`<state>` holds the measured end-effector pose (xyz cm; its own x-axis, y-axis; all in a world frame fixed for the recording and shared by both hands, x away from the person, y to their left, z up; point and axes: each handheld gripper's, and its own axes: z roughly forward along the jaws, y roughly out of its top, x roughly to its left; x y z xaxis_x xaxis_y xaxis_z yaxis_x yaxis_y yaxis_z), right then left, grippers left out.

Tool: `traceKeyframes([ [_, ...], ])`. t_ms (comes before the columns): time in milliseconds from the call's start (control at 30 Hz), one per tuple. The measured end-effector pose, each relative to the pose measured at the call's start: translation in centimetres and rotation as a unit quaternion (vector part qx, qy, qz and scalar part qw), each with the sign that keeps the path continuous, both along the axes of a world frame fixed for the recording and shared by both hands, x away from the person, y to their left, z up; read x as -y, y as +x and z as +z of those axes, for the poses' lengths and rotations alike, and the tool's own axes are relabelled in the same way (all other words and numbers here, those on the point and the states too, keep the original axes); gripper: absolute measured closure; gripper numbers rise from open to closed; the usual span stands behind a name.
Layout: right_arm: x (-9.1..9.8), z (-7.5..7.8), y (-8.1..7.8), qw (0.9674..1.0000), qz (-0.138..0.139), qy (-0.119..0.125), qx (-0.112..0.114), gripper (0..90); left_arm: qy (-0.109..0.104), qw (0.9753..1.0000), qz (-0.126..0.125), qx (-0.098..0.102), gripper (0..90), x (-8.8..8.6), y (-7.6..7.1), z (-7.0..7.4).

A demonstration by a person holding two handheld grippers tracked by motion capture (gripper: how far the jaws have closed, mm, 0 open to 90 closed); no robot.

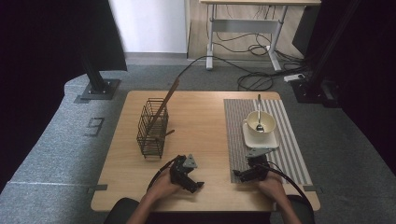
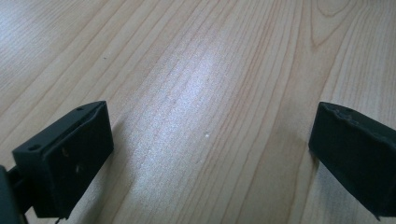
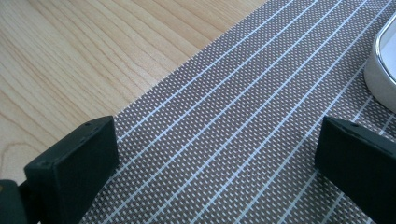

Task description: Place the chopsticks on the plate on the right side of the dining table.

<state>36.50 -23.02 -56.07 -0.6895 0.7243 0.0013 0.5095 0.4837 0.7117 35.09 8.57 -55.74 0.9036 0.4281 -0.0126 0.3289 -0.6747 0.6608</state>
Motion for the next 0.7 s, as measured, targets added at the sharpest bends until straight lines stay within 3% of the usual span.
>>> traceKeyframes([
  [500,-0.04,0.04,0.02,1.0,0.0,-0.001,-0.001,0.0,0.0,1.0,0.0,0.0,0.0,0.0,0.0,0.0],
  [700,-0.06,0.26,-0.02,0.9999,0.01,0.003,-0.012,0.0,0.0,1.0,0.0,0.0,0.0,0.0,0.0,0.0],
])
